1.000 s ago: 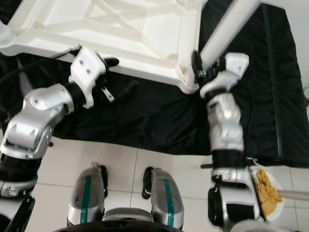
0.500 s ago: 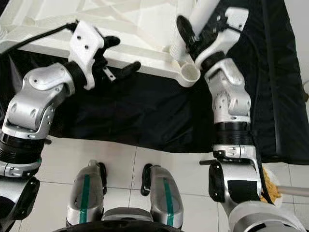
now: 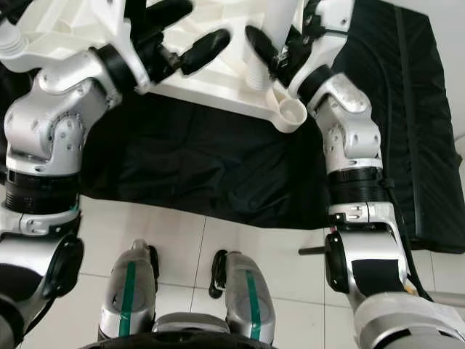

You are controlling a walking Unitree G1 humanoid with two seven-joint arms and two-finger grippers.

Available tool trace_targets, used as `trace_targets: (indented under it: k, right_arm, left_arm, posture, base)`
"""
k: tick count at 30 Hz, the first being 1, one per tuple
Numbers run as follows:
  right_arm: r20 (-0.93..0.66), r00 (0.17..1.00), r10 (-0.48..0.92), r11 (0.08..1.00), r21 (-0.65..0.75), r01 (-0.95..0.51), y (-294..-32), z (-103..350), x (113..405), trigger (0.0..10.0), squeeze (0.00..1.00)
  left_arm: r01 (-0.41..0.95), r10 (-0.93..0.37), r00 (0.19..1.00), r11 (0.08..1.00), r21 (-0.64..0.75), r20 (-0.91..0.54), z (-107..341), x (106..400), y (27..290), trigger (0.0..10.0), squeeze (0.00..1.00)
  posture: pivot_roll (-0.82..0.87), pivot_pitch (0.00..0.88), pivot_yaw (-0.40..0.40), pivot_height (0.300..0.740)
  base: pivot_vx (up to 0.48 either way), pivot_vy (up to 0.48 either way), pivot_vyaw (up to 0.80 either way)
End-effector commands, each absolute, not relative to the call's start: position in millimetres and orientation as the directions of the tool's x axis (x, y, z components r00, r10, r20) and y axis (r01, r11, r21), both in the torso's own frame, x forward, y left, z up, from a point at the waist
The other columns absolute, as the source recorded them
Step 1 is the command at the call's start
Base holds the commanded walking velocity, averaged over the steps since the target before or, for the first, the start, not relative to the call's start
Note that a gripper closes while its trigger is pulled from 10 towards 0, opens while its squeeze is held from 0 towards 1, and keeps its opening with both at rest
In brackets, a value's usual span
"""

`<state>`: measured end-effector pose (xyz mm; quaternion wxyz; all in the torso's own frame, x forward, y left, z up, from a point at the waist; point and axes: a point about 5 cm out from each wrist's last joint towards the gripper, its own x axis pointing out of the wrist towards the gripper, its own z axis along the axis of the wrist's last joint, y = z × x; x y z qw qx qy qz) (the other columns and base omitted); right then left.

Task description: Building children table

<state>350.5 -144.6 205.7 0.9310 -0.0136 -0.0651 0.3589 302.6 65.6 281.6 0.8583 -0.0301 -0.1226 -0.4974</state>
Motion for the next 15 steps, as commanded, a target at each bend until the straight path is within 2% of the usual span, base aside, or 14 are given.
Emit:
trace_targets:
  k: [1,4,6,8,15]
  right_arm:
    - [0.075,0.698,0.713,0.701,-0.126,-0.702,-148,203,347,10.0,0.0]
    - [0.062,0.684,0.727,0.685,-0.131,-0.716,-148,201,346,10.0,0.0]
    - [0.036,0.65,0.759,0.648,-0.143,-0.748,-146,198,344,10.0,0.0]
    - [0.032,0.636,0.771,0.633,-0.145,-0.76,-145,197,343,10.0,0.0]
    - [0.034,0.594,0.804,0.59,-0.174,-0.789,-143,199,342,10.0,0.0]
  left_arm:
    - [0.917,-0.892,0.369,0.396,0.055,0.26,289,297,56,10.0,0.0]
    - [0.925,-0.896,0.351,0.377,0.045,0.272,292,296,54,10.0,0.0]
    - [0.945,-0.907,0.3,0.325,0.037,0.296,301,294,49,10.0,0.0]
    - [0.951,-0.911,0.285,0.307,0.028,0.299,303,294,47,10.0,0.0]
    - [0.954,-0.924,0.284,0.299,0.023,0.256,307,300,39,10.0,0.0]
  posture:
    - [0.16,0.011,-0.143,0.74]
    - [0.16,0.011,-0.143,0.74]
    - [0.16,0.009,-0.142,0.74]
    - [0.16,0.008,-0.142,0.74]
    - [0.15,0.007,-0.138,0.74]
  base:
    - [0.0,0.0,0.0]
    - [0.0,0.0,0.0]
    - [0.0,0.0,0.0]
    - [0.0,0.0,0.0]
    - [0.0,0.0,0.0]
